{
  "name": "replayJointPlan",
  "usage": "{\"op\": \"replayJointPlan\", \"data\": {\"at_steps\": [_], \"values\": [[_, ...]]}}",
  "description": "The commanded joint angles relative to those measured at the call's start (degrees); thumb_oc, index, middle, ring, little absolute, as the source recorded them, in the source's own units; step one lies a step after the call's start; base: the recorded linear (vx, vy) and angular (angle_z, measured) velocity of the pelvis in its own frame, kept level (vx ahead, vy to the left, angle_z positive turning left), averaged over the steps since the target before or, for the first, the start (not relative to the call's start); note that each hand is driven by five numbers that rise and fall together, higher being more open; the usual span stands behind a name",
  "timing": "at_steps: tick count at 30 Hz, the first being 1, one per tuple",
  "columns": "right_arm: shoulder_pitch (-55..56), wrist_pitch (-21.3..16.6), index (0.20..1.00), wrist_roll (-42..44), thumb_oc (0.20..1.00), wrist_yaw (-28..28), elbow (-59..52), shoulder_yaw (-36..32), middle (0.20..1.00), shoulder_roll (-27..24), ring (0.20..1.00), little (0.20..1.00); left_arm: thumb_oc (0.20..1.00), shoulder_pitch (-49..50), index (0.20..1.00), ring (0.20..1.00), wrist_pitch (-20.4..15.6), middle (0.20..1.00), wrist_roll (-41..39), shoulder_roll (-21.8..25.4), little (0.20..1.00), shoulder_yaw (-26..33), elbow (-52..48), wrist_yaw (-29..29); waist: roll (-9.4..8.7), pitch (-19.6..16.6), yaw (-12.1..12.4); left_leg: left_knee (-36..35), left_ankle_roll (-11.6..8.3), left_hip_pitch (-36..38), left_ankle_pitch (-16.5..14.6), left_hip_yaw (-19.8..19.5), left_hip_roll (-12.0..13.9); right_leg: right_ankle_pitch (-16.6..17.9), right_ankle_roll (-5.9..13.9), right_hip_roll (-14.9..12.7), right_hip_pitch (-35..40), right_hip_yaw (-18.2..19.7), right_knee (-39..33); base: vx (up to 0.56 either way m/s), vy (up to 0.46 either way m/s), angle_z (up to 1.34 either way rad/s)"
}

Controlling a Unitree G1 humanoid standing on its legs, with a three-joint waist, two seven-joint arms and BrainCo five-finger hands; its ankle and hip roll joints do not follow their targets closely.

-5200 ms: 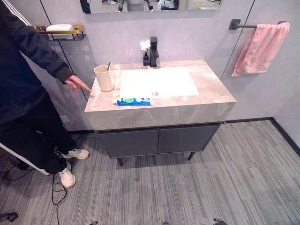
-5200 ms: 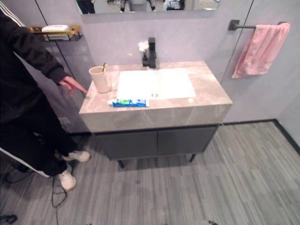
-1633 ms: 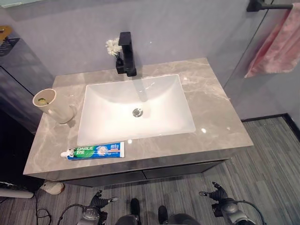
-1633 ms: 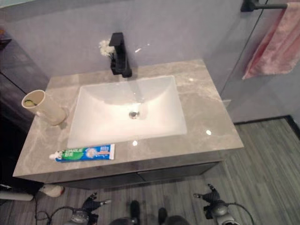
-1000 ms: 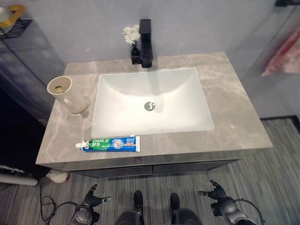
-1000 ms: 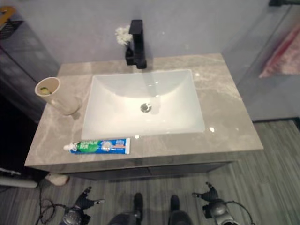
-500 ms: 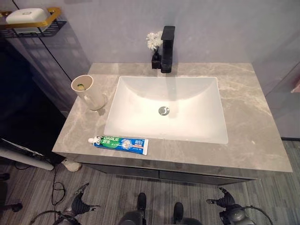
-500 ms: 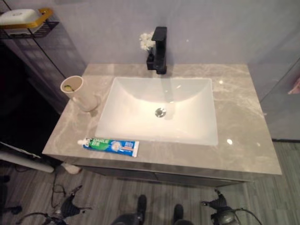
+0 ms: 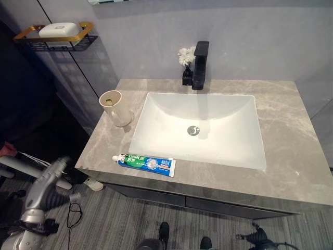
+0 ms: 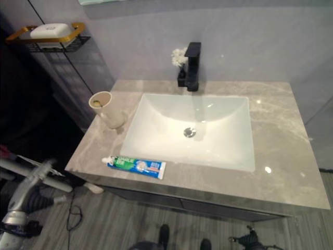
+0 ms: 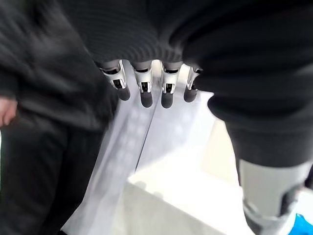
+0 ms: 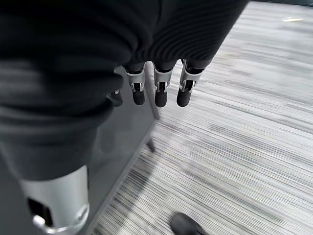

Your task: Put brush and paste in cup on sink, flatten towel.

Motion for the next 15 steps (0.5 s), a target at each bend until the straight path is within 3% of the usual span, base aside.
{"op": "replayJointPlan", "data": {"at_steps": [1,15], "values": [[-3.1,0.6,1.000,0.7,1.000,-0.6,-0.1,1.0,1.000,0.2,1.000,1.000,1.000,-1.6,1.000,1.000,-2.0,1.000,-5.8,1.0,1.000,3.5,-5.2,2.6,-3.28,0.8,-0.1,1.8,0.12,0.8,-4.3,3.2,-1.7,1.9,4.27,-5.9,-4.4,2.7,2.8,0.00,0.021,0.03],[-1.6,0.8,1.000,2.1,1.000,0.5,-0.9,0.2,1.000,0.1,1.000,1.000,1.000,-7.3,1.000,1.000,-1.7,1.000,-10.5,6.4,1.000,-1.5,-6.3,-4.0,-2.62,1.4,-2.8,1.6,0.82,0.6,-5.1,6.9,-1.9,3.6,5.02,-6.0,-7.2,7.0,2.5,-0.01,0.038,-0.16]]}}
